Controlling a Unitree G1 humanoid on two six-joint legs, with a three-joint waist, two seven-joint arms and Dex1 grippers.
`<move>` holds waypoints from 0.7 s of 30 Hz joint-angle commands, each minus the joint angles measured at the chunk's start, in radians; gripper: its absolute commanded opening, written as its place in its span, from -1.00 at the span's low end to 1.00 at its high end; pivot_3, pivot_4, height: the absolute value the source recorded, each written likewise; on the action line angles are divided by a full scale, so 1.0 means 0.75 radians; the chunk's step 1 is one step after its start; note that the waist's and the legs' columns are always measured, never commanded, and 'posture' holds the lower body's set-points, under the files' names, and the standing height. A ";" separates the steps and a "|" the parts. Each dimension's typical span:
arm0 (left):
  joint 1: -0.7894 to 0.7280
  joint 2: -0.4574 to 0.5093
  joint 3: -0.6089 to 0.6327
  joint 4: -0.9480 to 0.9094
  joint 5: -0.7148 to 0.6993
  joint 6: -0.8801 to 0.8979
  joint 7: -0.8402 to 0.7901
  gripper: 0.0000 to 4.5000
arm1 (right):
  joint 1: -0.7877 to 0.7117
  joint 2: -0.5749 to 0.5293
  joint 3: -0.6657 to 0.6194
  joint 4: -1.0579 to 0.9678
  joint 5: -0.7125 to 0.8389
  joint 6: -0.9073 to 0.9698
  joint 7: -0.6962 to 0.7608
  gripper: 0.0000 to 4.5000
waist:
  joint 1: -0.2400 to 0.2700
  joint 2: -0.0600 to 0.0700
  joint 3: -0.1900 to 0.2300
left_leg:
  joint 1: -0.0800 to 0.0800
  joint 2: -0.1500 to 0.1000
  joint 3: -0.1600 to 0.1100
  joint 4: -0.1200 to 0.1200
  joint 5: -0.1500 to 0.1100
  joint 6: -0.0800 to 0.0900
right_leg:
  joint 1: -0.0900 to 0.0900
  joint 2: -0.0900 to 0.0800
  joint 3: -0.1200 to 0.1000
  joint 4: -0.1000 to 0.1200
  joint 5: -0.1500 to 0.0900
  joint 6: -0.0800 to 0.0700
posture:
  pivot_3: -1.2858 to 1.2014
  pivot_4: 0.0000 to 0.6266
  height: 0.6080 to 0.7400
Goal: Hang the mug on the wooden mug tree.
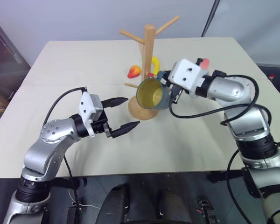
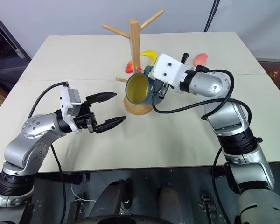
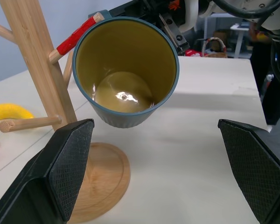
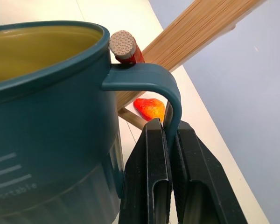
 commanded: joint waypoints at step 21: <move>-0.033 0.067 0.084 0.042 -0.041 -0.006 -0.064 1.00 | 0.074 -0.040 -0.067 -0.378 0.055 0.282 -0.025 -0.99 | 0.000 0.000 0.000 | 0.000 0.000 0.000 0.000 0.000 0.000 | 0.000 -0.003 0.000 0.000 0.000 0.000 | 0.03 -0.52 1.00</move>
